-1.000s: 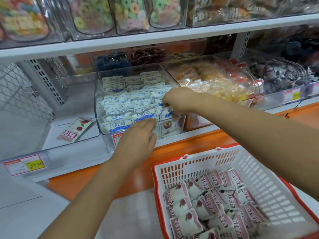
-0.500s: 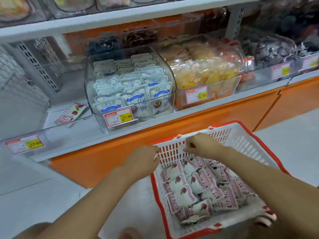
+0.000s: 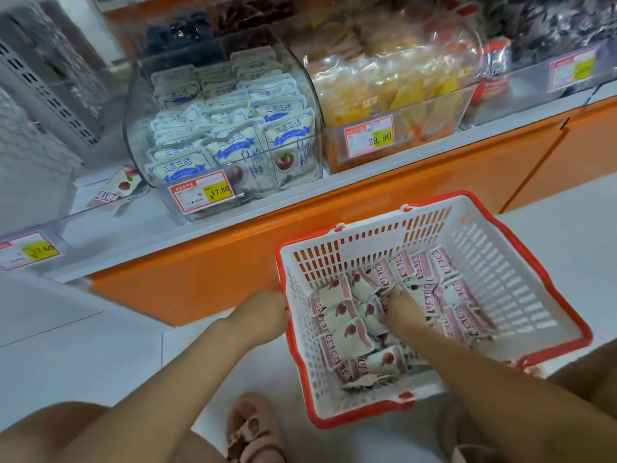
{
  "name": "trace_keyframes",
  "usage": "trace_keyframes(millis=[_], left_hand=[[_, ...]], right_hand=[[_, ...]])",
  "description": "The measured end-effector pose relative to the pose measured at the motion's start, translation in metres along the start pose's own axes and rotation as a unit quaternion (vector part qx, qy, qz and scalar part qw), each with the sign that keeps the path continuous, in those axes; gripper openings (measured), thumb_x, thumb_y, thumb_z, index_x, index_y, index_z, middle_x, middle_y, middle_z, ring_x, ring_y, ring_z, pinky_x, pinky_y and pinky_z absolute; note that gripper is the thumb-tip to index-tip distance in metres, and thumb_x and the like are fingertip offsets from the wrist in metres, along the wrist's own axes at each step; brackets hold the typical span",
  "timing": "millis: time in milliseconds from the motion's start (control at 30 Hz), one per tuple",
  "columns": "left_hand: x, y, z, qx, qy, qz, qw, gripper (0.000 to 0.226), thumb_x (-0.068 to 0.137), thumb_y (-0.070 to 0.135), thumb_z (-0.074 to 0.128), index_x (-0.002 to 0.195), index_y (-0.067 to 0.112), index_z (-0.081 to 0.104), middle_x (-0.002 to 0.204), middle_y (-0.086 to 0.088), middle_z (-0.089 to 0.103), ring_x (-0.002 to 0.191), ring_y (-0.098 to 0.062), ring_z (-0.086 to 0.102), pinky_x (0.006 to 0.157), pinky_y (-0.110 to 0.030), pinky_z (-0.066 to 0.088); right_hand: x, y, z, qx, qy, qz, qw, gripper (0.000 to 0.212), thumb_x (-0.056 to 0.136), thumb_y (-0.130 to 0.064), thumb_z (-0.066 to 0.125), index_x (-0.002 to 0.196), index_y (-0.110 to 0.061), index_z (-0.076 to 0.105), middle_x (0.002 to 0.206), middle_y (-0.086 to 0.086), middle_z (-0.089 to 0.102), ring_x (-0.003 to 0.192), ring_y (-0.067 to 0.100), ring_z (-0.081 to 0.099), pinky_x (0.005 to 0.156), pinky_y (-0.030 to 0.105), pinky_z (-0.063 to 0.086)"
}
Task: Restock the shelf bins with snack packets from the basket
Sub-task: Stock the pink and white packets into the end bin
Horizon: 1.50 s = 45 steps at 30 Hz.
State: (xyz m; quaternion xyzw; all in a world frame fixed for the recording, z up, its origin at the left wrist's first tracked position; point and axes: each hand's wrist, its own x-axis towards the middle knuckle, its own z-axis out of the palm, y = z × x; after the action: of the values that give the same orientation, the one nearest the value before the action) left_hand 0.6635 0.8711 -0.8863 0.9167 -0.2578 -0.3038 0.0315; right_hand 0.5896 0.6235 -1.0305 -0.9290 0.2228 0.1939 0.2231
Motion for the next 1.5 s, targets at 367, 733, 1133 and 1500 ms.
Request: trace_keyframes(millis=[367, 733, 1133, 1500], left_hand=[[0.007, -0.006, -0.01, 0.013, -0.005, 0.022, 1.0, 0.025, 0.1, 0.027, 0.043, 0.094, 0.011, 0.063, 0.084, 0.001, 0.059, 0.07, -0.013, 0.052, 0.055, -0.019, 0.036], [0.013, -0.001, -0.019, -0.07, 0.042, -0.01, 0.997, 0.027, 0.1, 0.032, 0.044, 0.088, 0.017, 0.063, 0.083, 0.003, 0.065, 0.066, -0.014, 0.061, 0.06, -0.025, 0.049], [-0.066, 0.013, -0.111, -0.768, 0.053, 0.035, 0.637, 0.022, 0.076, 0.016, 0.058, 0.064, 0.005, 0.073, 0.067, -0.008, 0.07, 0.059, -0.014, 0.069, 0.061, -0.026, 0.057], [-0.129, -0.074, -0.166, -0.571, 0.272, 0.127, 0.764, 0.025, 0.077, 0.008, 0.068, 0.101, 0.014, 0.069, 0.098, -0.005, 0.074, 0.09, -0.02, 0.071, 0.073, -0.023, 0.056]], right_hand=[[0.004, 0.001, 0.013, 0.029, -0.063, 0.09, 0.994, 0.009, 0.093, -0.007, 0.05, 0.091, -0.008, 0.059, 0.075, 0.0, 0.059, 0.074, 0.017, 0.061, 0.06, 0.024, 0.046], [-0.006, -0.082, -0.078, 0.021, 0.085, -0.004, 0.996, 0.034, 0.092, -0.02, 0.055, 0.061, -0.013, 0.044, 0.055, -0.001, 0.044, 0.047, 0.011, 0.04, 0.048, 0.02, 0.04], [-0.119, -0.164, -0.173, 0.072, 0.36, -0.532, 0.763, 0.015, 0.079, -0.024, 0.07, 0.084, -0.01, 0.073, 0.09, 0.002, 0.073, 0.085, 0.02, 0.066, 0.074, 0.034, 0.053], [-0.135, -0.285, -0.218, 0.395, -0.058, -0.344, 0.85, 0.044, 0.082, -0.025, 0.074, 0.122, -0.015, 0.059, 0.107, 0.001, 0.072, 0.095, 0.014, 0.07, 0.089, 0.033, 0.055]])
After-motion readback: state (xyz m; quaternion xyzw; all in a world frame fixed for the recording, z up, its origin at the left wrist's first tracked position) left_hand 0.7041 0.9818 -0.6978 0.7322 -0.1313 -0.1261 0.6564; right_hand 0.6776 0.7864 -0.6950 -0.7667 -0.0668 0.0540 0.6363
